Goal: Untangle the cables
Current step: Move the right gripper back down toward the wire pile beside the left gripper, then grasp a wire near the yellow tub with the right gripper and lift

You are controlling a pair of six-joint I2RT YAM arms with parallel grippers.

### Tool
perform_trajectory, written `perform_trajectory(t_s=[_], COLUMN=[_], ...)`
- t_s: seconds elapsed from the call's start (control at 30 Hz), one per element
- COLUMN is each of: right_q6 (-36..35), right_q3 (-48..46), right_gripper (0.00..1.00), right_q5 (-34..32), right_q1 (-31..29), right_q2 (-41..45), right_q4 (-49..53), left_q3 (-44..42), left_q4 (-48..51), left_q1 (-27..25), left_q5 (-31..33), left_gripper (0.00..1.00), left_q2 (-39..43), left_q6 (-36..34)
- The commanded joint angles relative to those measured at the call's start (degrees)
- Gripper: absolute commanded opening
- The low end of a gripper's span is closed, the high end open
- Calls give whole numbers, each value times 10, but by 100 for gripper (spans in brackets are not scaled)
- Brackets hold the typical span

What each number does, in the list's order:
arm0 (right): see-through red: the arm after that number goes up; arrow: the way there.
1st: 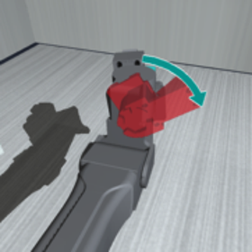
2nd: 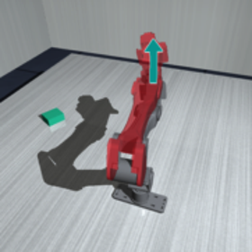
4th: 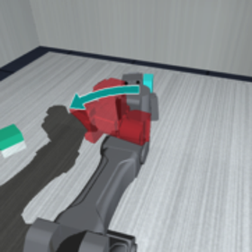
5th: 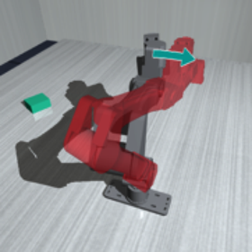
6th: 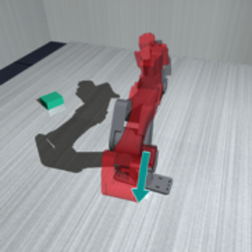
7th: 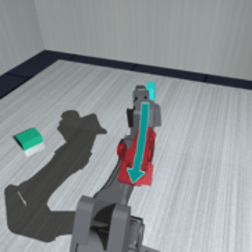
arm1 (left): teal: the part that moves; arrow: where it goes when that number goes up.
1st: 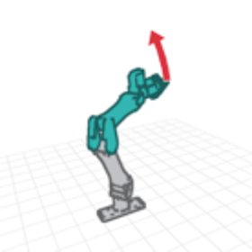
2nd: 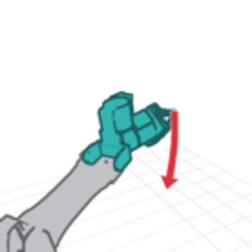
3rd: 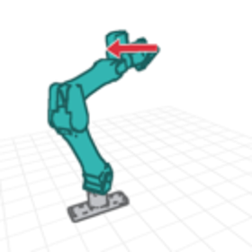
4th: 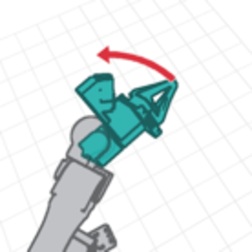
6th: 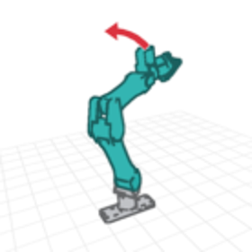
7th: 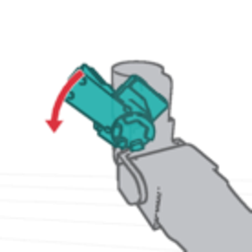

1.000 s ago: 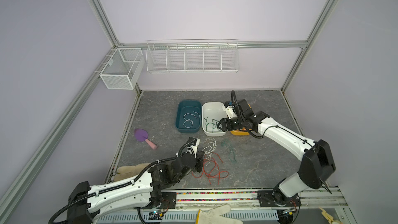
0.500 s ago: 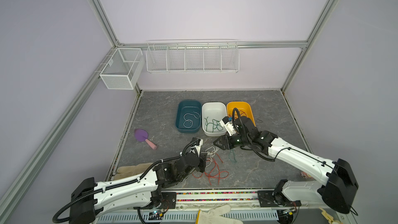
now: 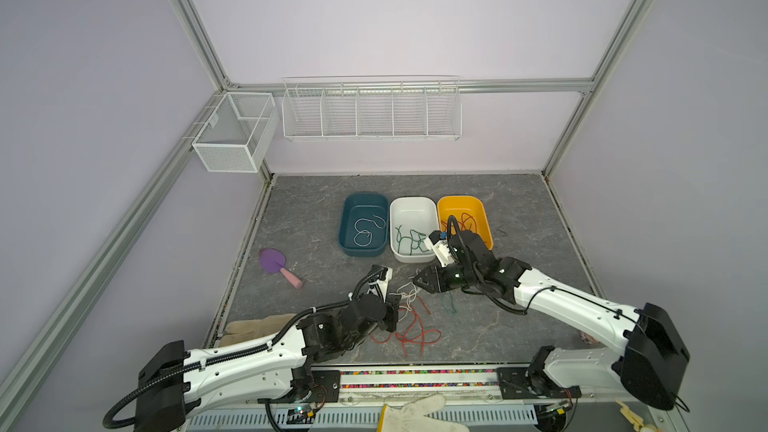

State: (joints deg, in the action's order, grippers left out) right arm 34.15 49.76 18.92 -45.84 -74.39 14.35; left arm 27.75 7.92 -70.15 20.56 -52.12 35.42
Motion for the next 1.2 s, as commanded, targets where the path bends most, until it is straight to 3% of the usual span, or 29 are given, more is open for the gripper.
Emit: perform_trajectory(t_s=[0.0, 0.57, 0.83, 1.17], right_q6=[6, -5, -18, -34], right_q3=[-2, 2, 19, 48], right_gripper=[38, 7, 7, 7], right_q5=[-3, -56, -127, -207], right_q1=[-4, -6, -6, -6], right_q2=[-12, 7, 65, 152], right_q4=[-14, 16, 76, 157], left_q3=[-2, -9, -13, -18], left_q4=[-17, -23, -24, -29], left_q1=[-1, -1, -1, -1], left_q5=[-5, -11, -13, -21], left_gripper=[0, 0, 0, 9], left_q2=[-7, -8, -5, -12], left_q6=[10, 13, 16, 20])
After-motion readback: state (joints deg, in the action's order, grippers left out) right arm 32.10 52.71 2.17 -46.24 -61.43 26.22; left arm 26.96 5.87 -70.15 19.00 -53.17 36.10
